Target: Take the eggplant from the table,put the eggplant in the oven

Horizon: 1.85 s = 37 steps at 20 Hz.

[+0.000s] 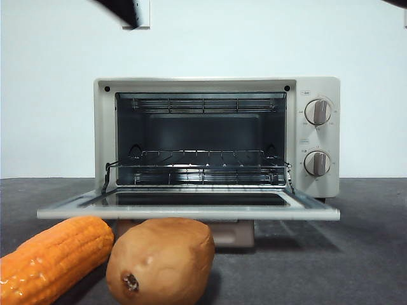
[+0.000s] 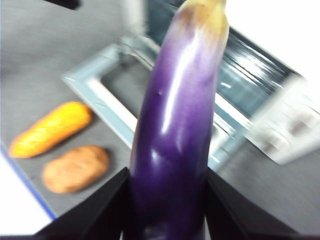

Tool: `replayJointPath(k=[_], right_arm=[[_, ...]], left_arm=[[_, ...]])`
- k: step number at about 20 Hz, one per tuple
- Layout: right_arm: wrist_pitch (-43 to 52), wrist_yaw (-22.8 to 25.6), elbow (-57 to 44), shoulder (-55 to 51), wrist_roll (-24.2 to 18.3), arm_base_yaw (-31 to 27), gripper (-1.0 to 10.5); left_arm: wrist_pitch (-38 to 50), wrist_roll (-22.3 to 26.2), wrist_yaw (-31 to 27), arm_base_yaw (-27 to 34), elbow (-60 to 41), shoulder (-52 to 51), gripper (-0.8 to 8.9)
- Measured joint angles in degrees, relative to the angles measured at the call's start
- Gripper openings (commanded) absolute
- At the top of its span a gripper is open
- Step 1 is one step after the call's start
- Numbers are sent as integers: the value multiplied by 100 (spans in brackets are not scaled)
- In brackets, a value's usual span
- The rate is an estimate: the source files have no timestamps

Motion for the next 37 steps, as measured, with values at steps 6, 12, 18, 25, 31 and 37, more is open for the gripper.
replayJointPath(k=[6,12,18,25,31,37], right_arm=[[844,-369,0,726,-358,13,135],[1368,-133,83,2083,-1362,240,134],[1283,1600,1158,3788,-2282,498,134],[2461,2776,1368,4892,-3497,481,134],[3161,3703,1370,5515,-4002,341,154],[3171,3711,1377,5545,-3716,286,315]], left_arm=[[1515,-544,-164,1104,-2490,-1788,4],[2288,-916,199,2068,-3901,-2273,4],[2697,-1119,949,2758,-4159,-2273,4],[2723,-1130,1174,2905,-4159,-2273,4],[2708,-1128,1335,2907,-4159,-2273,4],[2704,-1128,1467,2907,-4159,-2273,4]])
